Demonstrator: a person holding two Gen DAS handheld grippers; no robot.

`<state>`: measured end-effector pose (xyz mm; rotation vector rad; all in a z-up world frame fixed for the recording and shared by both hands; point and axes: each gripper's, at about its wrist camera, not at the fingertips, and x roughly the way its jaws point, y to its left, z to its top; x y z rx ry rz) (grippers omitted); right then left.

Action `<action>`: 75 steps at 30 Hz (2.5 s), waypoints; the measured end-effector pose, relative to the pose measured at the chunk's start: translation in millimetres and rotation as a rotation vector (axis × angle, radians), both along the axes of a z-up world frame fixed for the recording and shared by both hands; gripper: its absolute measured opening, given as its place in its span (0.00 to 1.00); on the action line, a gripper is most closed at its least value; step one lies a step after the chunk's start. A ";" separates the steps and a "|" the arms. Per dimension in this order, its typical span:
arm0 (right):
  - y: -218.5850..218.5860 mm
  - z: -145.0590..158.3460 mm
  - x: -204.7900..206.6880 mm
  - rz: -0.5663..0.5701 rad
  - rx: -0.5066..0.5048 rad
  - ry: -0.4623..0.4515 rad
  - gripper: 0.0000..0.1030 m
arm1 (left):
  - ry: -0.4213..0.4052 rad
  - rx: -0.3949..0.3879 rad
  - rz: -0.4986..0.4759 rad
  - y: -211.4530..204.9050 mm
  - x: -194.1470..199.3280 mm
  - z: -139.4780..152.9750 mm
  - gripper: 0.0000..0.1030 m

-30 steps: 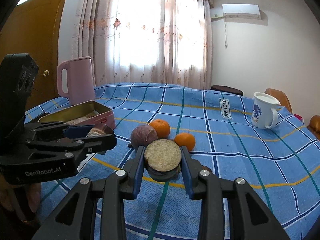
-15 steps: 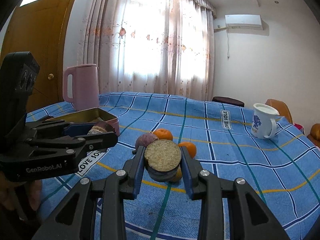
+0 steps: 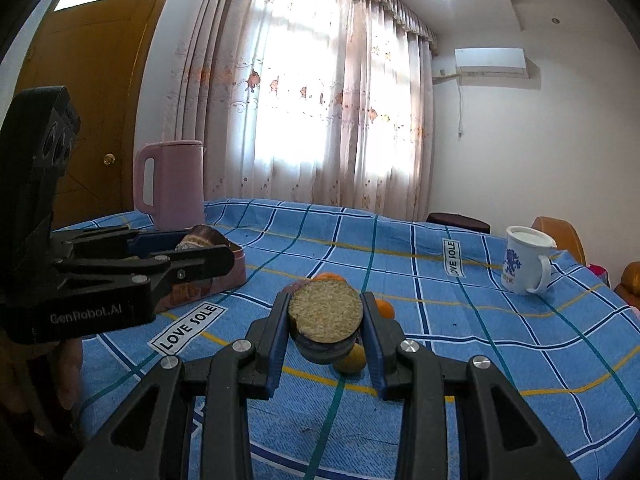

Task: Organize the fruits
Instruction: 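Lift and carry the brown jar with the left tool while the right tool carries the can toward the tin, then lower and release the brown jar with the left tool while the right tool releases the can in the tin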

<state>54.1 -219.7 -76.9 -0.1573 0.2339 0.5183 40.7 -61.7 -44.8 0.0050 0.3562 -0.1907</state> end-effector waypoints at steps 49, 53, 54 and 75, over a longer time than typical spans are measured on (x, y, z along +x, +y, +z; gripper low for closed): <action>159.4 41.4 63.2 0.291 -0.086 0.132 0.35 | 0.103 -0.040 0.232 138.4 26.4 2.0 0.43; 179.8 33.5 74.7 0.302 -0.097 0.184 0.35 | 0.164 -0.050 0.252 154.5 35.4 -5.5 0.43; 183.3 31.2 76.1 0.302 -0.103 0.195 0.35 | 0.173 -0.052 0.260 157.9 36.6 -7.0 0.43; 217.2 -7.2 97.5 0.301 -0.193 0.353 0.35 | 0.316 0.009 0.289 176.4 57.5 -28.3 0.44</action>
